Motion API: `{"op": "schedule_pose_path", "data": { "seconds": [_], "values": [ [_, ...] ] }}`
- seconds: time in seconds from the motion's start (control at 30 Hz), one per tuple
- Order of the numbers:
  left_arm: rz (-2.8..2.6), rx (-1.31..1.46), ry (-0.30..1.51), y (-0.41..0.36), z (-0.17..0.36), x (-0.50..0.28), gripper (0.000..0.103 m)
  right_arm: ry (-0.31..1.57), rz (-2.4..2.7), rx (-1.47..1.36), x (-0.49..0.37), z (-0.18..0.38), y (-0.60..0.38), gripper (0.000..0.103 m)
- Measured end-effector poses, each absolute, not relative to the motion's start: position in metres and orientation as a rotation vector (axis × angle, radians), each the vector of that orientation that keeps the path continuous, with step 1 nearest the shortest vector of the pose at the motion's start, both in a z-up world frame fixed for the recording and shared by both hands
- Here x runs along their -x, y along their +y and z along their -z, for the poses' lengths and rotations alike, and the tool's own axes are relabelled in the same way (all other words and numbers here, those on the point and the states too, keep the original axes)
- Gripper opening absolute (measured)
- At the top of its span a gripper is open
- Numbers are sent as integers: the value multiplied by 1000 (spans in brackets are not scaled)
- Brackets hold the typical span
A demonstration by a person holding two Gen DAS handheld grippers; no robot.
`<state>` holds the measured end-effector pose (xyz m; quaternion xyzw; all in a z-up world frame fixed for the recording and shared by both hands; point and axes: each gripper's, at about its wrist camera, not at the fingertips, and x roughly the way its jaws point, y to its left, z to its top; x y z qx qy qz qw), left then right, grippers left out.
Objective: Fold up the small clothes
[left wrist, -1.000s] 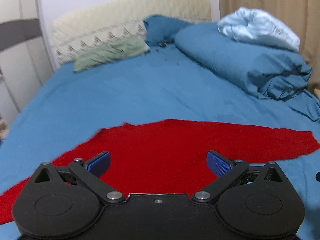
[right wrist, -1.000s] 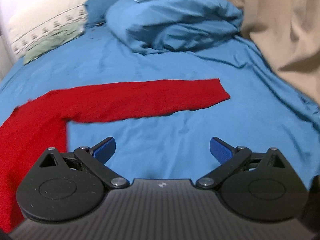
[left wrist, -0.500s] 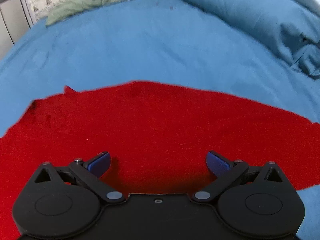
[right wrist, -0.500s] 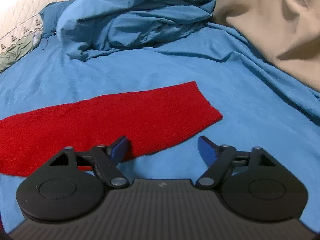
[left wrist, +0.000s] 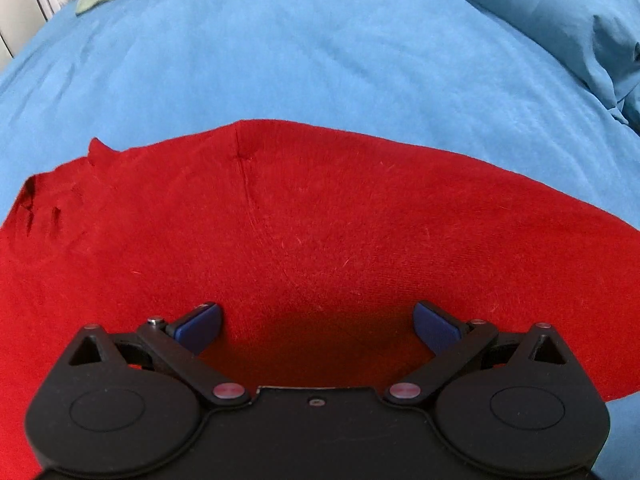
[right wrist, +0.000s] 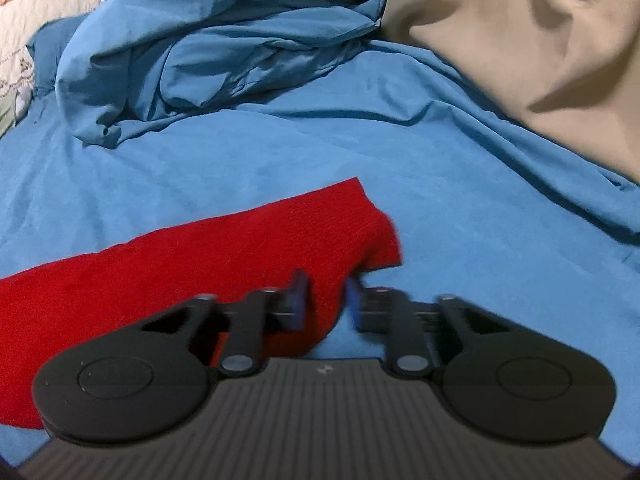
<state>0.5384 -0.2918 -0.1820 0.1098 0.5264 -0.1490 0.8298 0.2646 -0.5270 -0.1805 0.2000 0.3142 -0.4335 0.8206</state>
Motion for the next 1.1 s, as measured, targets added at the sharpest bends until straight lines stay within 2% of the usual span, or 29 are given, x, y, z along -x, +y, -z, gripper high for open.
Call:
{"op": "schedule_pose_path", "data": {
  "seconds": [0.13,0.27,0.43,0.57,0.7,0.87,1.1],
  "values": [
    [344,-212,1159,-286,174,-549,103,666,881,-400,-279,160,-520,22],
    [354,-201,1103,-263,150,-553,103,594,743,-373,-305,113,-492,22],
    [336,-186,1022,-203,107,-552,103,490,482,-375,-360,45,-428,22],
    [274,-171,984,-145,83,-552,103,466,224,-404,-413,17,-354,22],
    [215,-157,952,-91,84,-550,103,515,4,-403,-463,33,-272,22],
    [148,-146,939,-40,108,-540,103,659,-173,-362,-506,98,-179,22],
    [151,-158,957,-17,138,-526,103,809,-210,-354,-517,160,-144,22]
  ]
}}
